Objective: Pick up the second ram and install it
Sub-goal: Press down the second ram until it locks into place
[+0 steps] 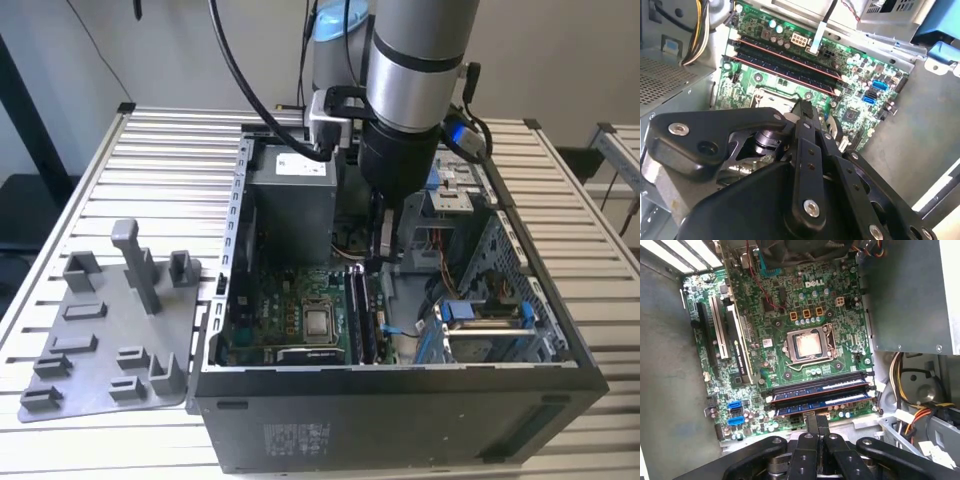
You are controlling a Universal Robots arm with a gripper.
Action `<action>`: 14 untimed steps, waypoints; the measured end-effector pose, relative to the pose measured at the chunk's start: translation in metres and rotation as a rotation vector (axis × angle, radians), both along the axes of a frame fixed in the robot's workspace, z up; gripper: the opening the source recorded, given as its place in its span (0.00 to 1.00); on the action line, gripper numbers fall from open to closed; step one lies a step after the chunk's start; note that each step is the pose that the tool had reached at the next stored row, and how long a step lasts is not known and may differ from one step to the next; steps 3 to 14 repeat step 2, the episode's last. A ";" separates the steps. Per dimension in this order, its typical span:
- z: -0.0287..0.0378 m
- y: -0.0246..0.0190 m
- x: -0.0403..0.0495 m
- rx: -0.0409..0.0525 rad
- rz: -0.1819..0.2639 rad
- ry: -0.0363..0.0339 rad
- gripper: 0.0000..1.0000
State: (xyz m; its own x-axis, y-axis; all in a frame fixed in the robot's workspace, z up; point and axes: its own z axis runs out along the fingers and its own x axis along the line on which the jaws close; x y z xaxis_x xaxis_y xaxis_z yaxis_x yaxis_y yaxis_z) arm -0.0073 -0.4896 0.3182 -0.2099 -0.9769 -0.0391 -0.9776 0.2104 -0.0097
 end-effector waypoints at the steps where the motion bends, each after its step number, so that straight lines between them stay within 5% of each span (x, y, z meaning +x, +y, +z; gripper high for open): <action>1: 0.0000 0.0000 0.0000 0.0002 0.000 0.0000 0.11; 14: 0.0001 0.0000 0.0000 0.0005 0.000 0.0000 0.11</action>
